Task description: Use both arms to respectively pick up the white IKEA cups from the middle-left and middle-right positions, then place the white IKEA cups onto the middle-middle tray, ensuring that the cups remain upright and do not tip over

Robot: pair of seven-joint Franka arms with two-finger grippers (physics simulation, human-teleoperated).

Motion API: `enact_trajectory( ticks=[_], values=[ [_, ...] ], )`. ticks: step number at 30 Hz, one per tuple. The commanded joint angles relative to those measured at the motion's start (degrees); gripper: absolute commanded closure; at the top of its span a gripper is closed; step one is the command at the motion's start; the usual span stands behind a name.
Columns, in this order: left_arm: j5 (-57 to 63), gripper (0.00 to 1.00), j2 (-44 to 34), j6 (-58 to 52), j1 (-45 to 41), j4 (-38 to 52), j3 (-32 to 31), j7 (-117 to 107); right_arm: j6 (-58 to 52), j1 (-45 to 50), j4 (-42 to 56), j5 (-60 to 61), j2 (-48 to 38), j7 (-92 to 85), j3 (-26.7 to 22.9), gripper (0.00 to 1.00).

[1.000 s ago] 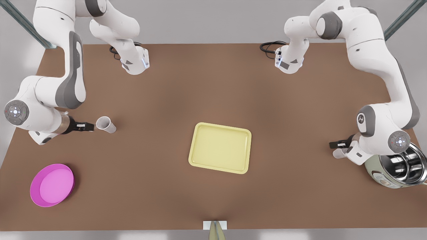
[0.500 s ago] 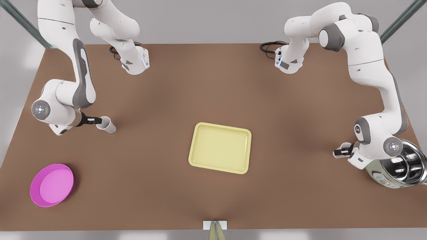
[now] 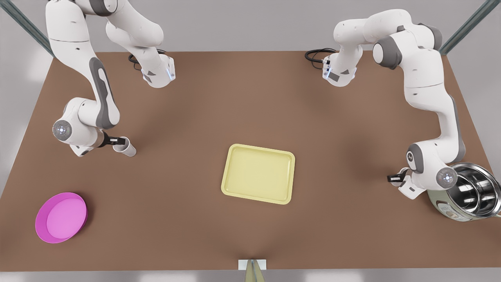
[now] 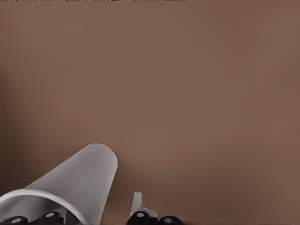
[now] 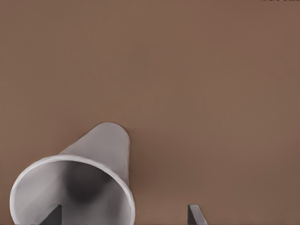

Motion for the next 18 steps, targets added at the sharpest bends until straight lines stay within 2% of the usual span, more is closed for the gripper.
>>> enact_trajectory(
  ticks=[1, 2, 5, 8, 9, 10, 11, 12, 14, 16, 18],
  values=[
    [0.01, 0.42, 0.16, 1.53, -0.02, 0.01, 0.01, 1.45, 3.61, -0.38, -0.10, 0.08, 0.47, -2.40, -0.01, 0.00],
    [0.01, 0.47, 0.16, 1.53, -0.02, 0.10, 0.01, 1.45, 3.61, -0.74, -0.10, 0.08, 0.73, -2.40, -0.01, 0.00],
    [0.01, 0.78, 0.16, 1.53, -0.02, 0.10, 0.01, 1.45, 5.27, -1.00, -1.32, 0.08, 0.99, -2.40, -0.01, 0.00],
    [0.01, 0.79, -0.80, 1.00, -0.64, 0.10, 0.01, -1.71, 5.54, -1.18, -1.68, 0.08, 1.08, -3.28, -0.01, 0.00],
    [0.01, 0.79, -2.21, 0.65, -1.60, 0.02, 0.01, -3.03, 5.63, -1.18, -1.59, 0.08, 1.43, -3.28, -0.01, 0.09],
    [0.01, 0.79, -3.44, -2.78, -2.83, -0.07, 0.01, -5.05, 5.63, -1.18, -1.59, 0.26, 1.70, -3.19, 0.08, 0.23],
    [1.49, 0.79, -3.88, -8.64, -6.78, 2.11, 0.27, -9.25, 5.63, -1.09, -1.59, 0.26, 1.96, -3.19, 0.08, 0.40],
    [2.29, 0.79, -3.79, -17.01, -10.21, 8.53, 0.10, -13.57, 5.72, -0.91, -1.41, 0.17, 2.40, -3.19, 0.08, 0.52],
    [1.50, 0.79, -3.97, -19.56, -19.52, 12.58, -0.60, -24.55, 5.72, -0.56, -1.15, 0.17, 2.75, -3.19, 0.43, 0.69],
    [0.53, 0.79, -3.97, -20.45, -24.81, 14.86, -6.31, -42.66, 5.71, 0.23, -0.62, 0.17, 3.37, -3.10, 0.78, 0.79],
    [0.62, 0.79, -3.62, -17.99, -26.03, 15.92, -9.57, -49.78, 5.63, 0.84, 0.08, 0.26, 3.63, -2.93, 1.05, 0.79]
  ],
)
